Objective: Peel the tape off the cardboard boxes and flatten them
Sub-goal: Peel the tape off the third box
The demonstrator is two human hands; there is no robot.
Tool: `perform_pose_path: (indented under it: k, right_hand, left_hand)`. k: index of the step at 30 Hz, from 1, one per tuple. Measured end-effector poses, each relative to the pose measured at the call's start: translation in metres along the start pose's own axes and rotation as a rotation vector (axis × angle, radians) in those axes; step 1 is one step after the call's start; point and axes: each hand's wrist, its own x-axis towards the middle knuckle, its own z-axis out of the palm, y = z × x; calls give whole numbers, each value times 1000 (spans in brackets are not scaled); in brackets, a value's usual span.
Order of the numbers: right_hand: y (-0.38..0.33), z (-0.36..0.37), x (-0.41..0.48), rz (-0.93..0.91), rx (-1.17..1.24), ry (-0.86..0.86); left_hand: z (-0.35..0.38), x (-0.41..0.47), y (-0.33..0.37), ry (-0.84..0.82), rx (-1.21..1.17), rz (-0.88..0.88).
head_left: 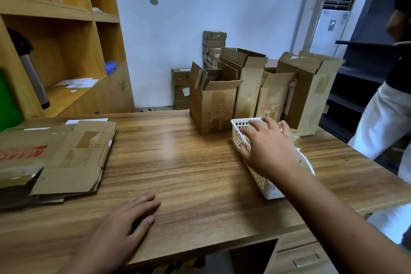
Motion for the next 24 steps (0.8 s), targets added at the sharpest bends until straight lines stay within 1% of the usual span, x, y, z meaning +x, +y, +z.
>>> perform_pose_path:
  k: [5,8,10,12,14,15,17,19,22,24]
  right_hand:
    - [-5,-23,18,-30,133,150]
    - [-15,-32,51,-81,237,154]
    - [-23,-32,80,-102,282,128]
    - [-29,-31,112,-104,274,93]
    - [-32,-27,141,-79,249,57]
    - [-33,-24,154,-65,238,45]
    - [-34,-16,174,-44,211,24]
    - [-38,-9,187,-45,146,-4]
    - [-48,-1,195,-36,44,41]
    - [-54,2,197,-39,51,108]
  left_hand:
    - [-2,4,5,-5,0,-29]
    - [-7,6,9,12,-27,-12]
    - [-8,6,8,22,-52,-33]
    - [-11,7,9,13,-30,-27]
    - [-15,8,17,-39,78,38]
    - [-16,7,17,-32,100,76]
    - [-17,5,18,58,98,119]
    - [-14,4,14,90,112,129]
    - [-13,6,10,117,130,152]
    - [-15,7,11,83,129,129]
